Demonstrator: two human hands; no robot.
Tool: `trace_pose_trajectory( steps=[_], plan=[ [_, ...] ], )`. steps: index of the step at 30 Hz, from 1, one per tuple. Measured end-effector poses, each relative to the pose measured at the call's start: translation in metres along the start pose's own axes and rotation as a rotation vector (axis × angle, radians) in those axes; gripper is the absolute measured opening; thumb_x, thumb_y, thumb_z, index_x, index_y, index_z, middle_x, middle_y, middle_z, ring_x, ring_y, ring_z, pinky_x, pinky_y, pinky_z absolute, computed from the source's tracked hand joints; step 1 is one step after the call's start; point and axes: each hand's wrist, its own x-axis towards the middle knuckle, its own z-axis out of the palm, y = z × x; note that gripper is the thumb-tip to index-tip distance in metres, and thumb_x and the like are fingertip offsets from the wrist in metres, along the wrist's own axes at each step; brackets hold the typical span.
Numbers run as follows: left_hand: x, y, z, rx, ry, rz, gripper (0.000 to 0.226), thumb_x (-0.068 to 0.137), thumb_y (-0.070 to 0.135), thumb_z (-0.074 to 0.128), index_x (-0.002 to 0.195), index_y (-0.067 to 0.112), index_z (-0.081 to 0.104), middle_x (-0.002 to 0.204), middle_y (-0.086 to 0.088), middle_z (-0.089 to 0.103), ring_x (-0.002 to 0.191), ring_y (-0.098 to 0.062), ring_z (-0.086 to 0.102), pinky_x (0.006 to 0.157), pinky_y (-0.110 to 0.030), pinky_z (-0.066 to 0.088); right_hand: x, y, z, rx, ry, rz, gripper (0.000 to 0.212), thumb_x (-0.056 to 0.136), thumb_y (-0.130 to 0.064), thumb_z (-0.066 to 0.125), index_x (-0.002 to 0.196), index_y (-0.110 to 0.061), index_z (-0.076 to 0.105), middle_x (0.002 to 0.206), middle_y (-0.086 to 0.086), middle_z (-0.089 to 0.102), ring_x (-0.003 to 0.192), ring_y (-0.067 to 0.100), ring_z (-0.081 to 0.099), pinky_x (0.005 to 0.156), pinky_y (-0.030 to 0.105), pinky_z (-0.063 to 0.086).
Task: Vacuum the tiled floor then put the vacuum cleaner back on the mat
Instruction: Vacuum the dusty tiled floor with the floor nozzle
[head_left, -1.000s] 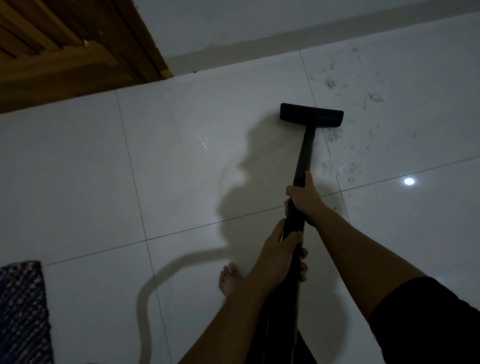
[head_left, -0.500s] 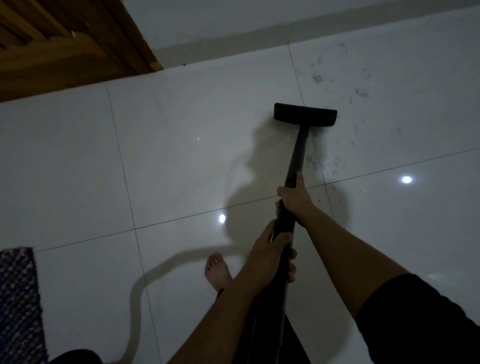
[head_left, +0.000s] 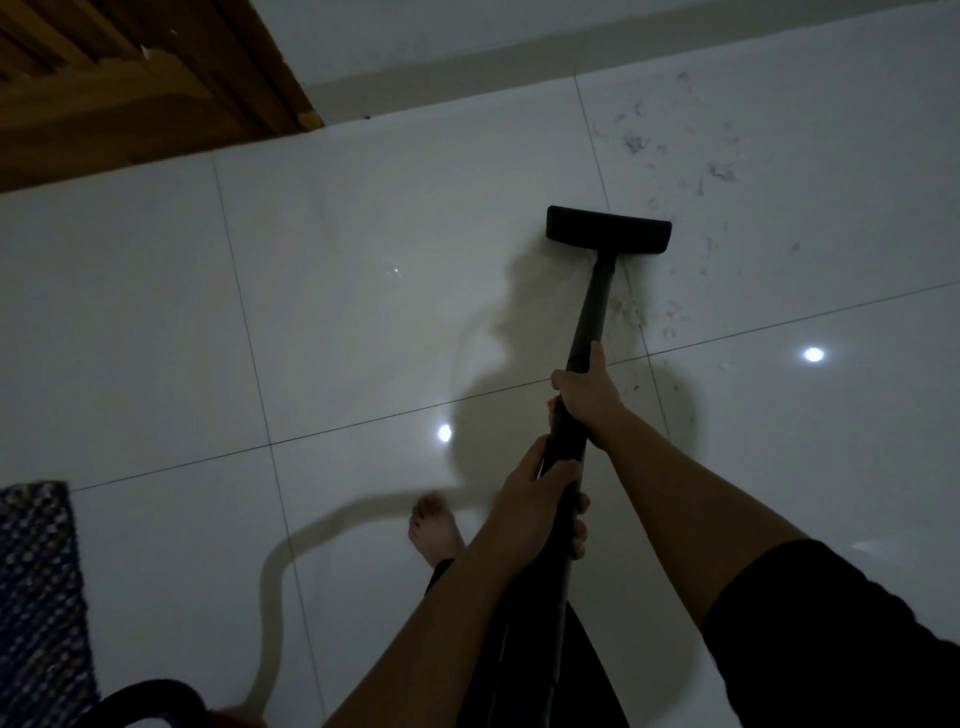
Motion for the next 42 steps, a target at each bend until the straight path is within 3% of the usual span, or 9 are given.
trace_pose_trajectory(
  steps=[15,22,31,42],
  plan=[
    [0.000,-0.012,-0.014,0.034,-0.020,-0.036,0.030,0.098,0.014,0.043,0.126,0.024,0.048,0.071,-0.012,0.049,0.043,-0.016,0.046,0.040,-0.022,0.043,-0.002,0.017,0.007,0.056,0.029,0.027,0.083,0.092,-0.007,0.050,0.153,-0.036,0.002,0.120,0.026,0.056,0.061,0.022,0.057,0.063,0.037,0.054],
    [-0.004,-0.011,-0.021,0.033,-0.021,-0.058,0.022,0.098,0.012,0.043,0.113,0.026,0.051,0.069,-0.013,0.049,0.037,-0.014,0.046,0.038,-0.020,0.042,-0.006,0.022,0.015,0.072,0.034,0.037,0.082,0.093,-0.007,0.051,0.154,-0.033,0.003,0.120,0.025,0.056,0.062,0.021,0.057,0.056,0.034,0.052],
    [-0.015,-0.018,-0.024,0.049,-0.008,-0.057,0.029,0.097,0.014,0.043,0.125,0.022,0.048,0.071,-0.012,0.049,0.039,-0.014,0.046,0.039,-0.021,0.043,-0.013,0.031,0.019,0.082,0.032,0.041,0.083,0.092,-0.007,0.051,0.153,-0.036,0.003,0.120,0.026,0.057,0.061,0.022,0.058,0.063,0.038,0.055],
    [-0.041,-0.042,-0.036,0.097,-0.025,-0.085,0.032,0.098,0.016,0.043,0.130,0.020,0.046,0.070,-0.010,0.049,0.042,-0.014,0.046,0.040,-0.022,0.042,-0.034,0.064,0.031,0.146,0.027,0.070,0.083,0.092,-0.007,0.051,0.153,-0.038,0.003,0.118,0.025,0.056,0.060,0.023,0.056,0.054,0.034,0.050]
  ],
)
